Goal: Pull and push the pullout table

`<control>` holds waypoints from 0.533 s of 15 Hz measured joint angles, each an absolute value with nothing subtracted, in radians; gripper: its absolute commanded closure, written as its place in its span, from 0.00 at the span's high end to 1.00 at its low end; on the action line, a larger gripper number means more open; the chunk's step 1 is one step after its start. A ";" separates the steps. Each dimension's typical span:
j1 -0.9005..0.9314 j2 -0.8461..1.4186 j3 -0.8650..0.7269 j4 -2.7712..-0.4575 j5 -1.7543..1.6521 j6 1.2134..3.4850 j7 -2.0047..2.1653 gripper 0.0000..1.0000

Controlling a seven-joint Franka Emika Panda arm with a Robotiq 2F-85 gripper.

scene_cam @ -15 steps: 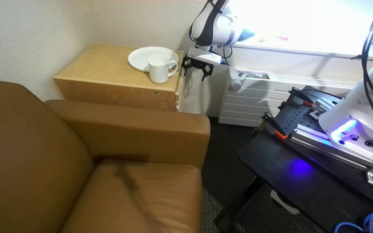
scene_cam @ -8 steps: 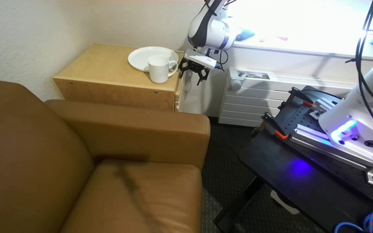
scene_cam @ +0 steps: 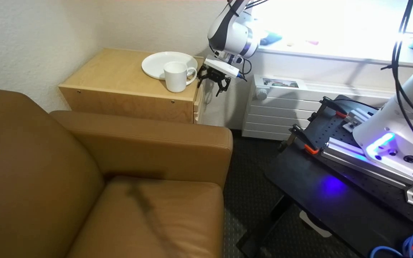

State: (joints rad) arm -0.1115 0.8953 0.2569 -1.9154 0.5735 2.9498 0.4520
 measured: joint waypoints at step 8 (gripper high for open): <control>-0.071 0.884 0.208 -1.915 0.573 2.942 0.452 1.00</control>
